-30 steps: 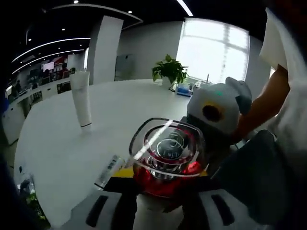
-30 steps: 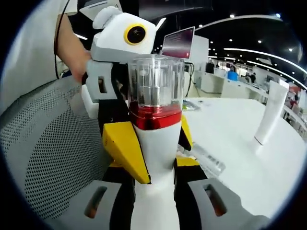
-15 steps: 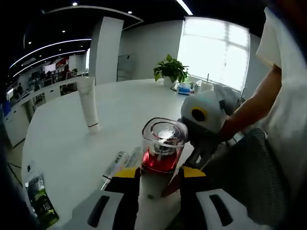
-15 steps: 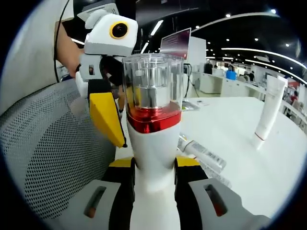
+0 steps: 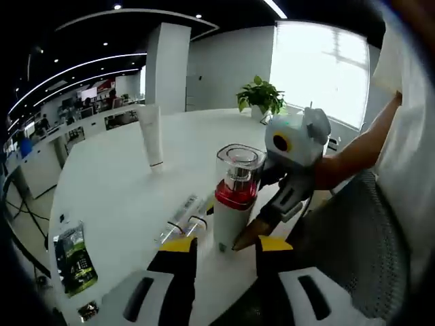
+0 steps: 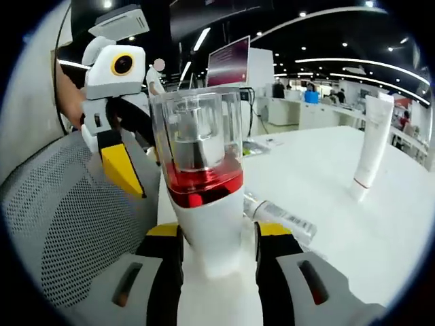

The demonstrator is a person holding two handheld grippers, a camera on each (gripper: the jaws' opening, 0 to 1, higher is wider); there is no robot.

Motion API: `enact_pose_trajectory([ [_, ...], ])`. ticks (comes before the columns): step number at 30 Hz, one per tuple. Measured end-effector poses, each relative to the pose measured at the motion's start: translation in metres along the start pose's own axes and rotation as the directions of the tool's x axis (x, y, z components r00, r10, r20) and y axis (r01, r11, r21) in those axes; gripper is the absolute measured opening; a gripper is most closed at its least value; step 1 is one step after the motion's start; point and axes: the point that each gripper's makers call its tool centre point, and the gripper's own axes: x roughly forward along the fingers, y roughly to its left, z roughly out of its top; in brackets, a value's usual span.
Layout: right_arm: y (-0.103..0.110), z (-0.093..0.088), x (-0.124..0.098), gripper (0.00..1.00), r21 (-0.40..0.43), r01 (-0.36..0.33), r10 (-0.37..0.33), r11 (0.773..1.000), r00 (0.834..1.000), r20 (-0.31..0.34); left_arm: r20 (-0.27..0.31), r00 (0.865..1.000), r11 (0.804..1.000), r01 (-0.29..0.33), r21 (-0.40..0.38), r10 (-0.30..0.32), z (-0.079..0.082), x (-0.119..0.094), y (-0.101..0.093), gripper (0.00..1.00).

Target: Arrange the skincare products in the storage area until every visible bottle or jar stands upright without overlapping.

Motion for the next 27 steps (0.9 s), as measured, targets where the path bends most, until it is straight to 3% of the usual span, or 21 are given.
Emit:
enact_pose_trajectory([
  [2, 0.002, 0.006, 0.001, 0.38, -0.004, -0.009, 0.01, 1.0, 1.0, 0.025, -0.032, 0.997, 0.994, -0.068, 0.085, 0.071, -0.007, -0.008, 0.013, 0.36],
  [5, 0.005, 0.017, 0.001, 0.36, 0.018, -0.023, 0.022, 1.0, 0.998, 0.058, -0.068, 0.99, 0.982, -0.115, 0.15, 0.126, -0.015, -0.019, 0.027, 0.36],
  [10, 0.008, 0.018, 0.004, 0.32, -0.001, -0.031, 0.031, 1.0, 0.999, 0.043, -0.079, 0.974, 0.965, -0.197, 0.171, 0.213, -0.028, -0.031, 0.046, 0.36],
  [13, 0.007, 0.018, 0.003, 0.31, -0.004, -0.033, 0.033, 0.999, 0.999, 0.032, -0.075, 0.963, 0.957, -0.244, 0.156, 0.258, -0.031, -0.023, 0.05, 0.36],
  [16, 0.007, 0.018, 0.002, 0.3, 0.016, -0.042, 0.042, 0.999, 0.999, 0.005, -0.082, 0.966, 0.939, -0.217, 0.266, 0.246, -0.032, -0.019, 0.043, 0.33],
  [18, 0.006, 0.018, 0.0, 0.29, 0.045, -0.038, 0.038, 0.998, 0.999, 0.004, -0.075, 0.973, 0.944, -0.191, 0.267, 0.218, -0.033, -0.02, 0.041, 0.25],
  [20, 0.007, 0.02, -0.004, 0.29, 0.046, -0.037, 0.036, 0.998, 0.999, 0.012, -0.081, 0.97, 0.941, -0.201, 0.271, 0.231, -0.033, -0.019, 0.043, 0.22],
  [23, 0.007, 0.026, -0.01, 0.29, 0.065, -0.037, 0.035, 0.997, 0.999, 0.033, -0.111, 0.967, 0.938, -0.191, 0.291, 0.231, -0.04, -0.017, 0.041, 0.23],
  [27, -0.005, 0.042, -0.022, 0.3, 0.175, -0.018, 0.003, 0.984, 0.997, 0.083, -0.149, 0.965, 0.931, -0.159, 0.329, 0.218, -0.048, -0.014, 0.037, 0.25],
])
